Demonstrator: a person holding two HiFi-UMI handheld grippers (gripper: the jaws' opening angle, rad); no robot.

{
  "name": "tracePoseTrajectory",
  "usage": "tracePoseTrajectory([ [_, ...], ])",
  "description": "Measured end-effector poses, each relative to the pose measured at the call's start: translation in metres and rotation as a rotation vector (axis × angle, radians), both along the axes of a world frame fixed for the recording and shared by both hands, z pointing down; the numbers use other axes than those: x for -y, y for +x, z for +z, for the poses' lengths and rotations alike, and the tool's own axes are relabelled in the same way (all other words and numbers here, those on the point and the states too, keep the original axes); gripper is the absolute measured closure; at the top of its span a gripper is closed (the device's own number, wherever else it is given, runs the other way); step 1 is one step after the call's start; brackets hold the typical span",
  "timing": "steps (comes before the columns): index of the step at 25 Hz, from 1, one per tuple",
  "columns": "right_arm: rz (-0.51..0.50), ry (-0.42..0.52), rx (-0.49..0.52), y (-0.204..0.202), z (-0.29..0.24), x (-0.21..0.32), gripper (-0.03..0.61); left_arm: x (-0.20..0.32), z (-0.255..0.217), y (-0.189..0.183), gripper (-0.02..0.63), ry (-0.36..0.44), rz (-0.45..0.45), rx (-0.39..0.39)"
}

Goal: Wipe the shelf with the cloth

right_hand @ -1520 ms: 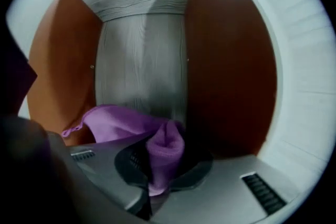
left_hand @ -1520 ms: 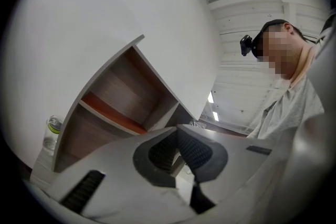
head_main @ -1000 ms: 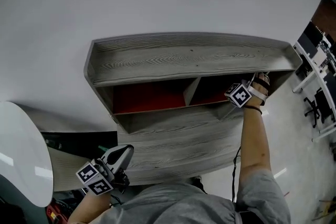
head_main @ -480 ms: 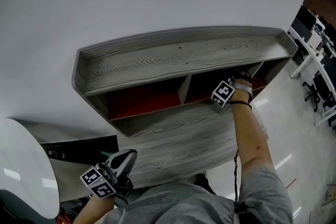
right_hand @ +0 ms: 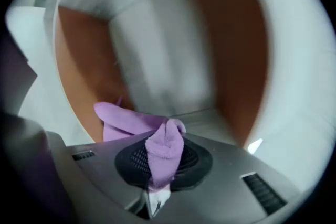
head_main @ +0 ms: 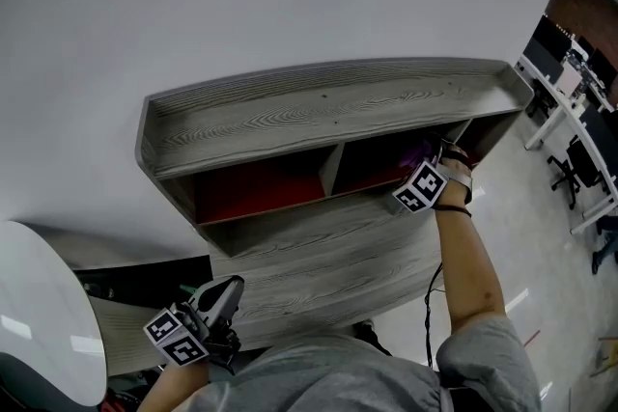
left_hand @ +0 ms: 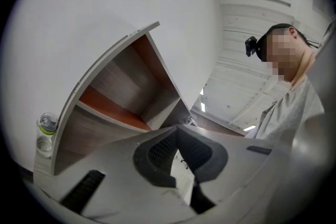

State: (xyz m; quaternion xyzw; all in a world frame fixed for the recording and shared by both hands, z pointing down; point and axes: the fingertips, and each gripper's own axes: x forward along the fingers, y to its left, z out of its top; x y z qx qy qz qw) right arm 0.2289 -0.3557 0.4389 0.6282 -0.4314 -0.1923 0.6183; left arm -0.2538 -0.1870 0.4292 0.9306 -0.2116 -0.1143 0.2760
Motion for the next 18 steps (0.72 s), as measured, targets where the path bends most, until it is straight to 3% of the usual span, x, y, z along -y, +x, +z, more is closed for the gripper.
tracePoseTrajectory([
  [3,-0.074,0.271,-0.086,-0.001,-0.063,-0.030,0.535,0.002,-0.005,0.004,0.578,0.008,0.015,-0.008],
  [7,-0.113,0.407,-0.262,0.006,-0.100,-0.045,0.535,0.001,-0.009,0.017,0.578,0.020,0.048,-0.003],
  [11,-0.129,0.402,-0.360,0.010,-0.103,-0.037,0.535,-0.001,-0.011,0.026,0.578,0.028,0.066,0.003],
  [14,-0.114,0.360,-0.375,0.013,-0.095,-0.031,0.535,-0.001,-0.010,0.029,0.578,0.024,0.065,0.005],
  [18,-0.096,0.144,-0.275,0.016,-0.037,-0.021,0.535,-0.005,-0.008,0.033,0.578,0.015,0.057,-0.001],
])
